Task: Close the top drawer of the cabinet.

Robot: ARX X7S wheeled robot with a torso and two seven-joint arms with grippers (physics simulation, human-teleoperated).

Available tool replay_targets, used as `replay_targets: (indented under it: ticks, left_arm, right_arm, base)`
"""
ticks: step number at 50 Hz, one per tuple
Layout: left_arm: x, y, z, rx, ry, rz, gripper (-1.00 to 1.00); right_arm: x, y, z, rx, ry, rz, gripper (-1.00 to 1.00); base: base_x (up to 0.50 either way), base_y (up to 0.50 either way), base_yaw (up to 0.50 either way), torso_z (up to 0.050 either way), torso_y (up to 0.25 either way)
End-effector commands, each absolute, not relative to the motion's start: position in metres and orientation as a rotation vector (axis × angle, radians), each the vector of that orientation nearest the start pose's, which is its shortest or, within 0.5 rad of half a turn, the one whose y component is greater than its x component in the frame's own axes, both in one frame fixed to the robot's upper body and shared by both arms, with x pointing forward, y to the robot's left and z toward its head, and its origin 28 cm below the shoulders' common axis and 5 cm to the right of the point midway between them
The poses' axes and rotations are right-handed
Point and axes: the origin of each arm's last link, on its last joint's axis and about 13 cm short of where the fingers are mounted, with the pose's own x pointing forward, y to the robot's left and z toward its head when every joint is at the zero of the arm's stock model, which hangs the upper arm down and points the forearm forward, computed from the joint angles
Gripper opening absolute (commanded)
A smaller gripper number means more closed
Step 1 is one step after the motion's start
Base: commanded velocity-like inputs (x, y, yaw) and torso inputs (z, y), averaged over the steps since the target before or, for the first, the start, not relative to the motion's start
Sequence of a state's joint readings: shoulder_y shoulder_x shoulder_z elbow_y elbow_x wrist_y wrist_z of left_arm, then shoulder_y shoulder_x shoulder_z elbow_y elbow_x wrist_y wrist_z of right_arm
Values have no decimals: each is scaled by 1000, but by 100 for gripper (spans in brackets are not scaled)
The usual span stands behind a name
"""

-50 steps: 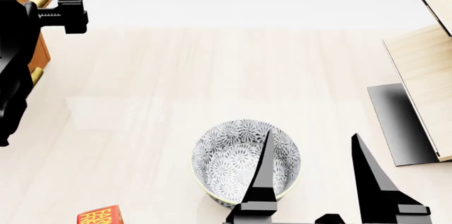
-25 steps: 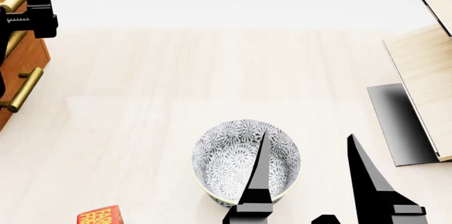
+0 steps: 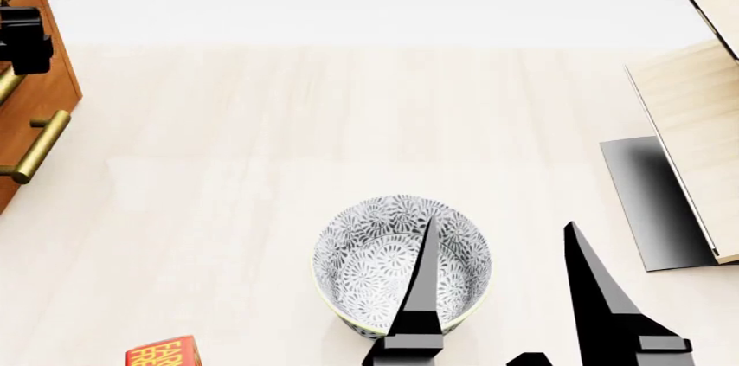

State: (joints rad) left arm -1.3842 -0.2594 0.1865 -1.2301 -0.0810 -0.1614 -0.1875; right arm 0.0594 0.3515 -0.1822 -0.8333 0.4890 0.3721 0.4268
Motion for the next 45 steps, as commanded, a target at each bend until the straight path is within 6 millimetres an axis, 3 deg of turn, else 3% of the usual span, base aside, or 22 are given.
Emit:
replay_targets:
  ticks: [1,30,45]
  left_arm:
    - [415,332,230,164,10,470,100]
    - [390,361,227,192,30,555,100]
    - [387,362,223,190,37,562,100]
  right_arm:
    - [174,-89,159,170,-347,102,100]
    - [173,-87,159,164,-346,106,100]
    - [173,-87,158,162,-345,110,100]
  base:
    - [0,0,0,0,0]
    - [0,0,0,0,0]
    - [0,0,0,0,0]
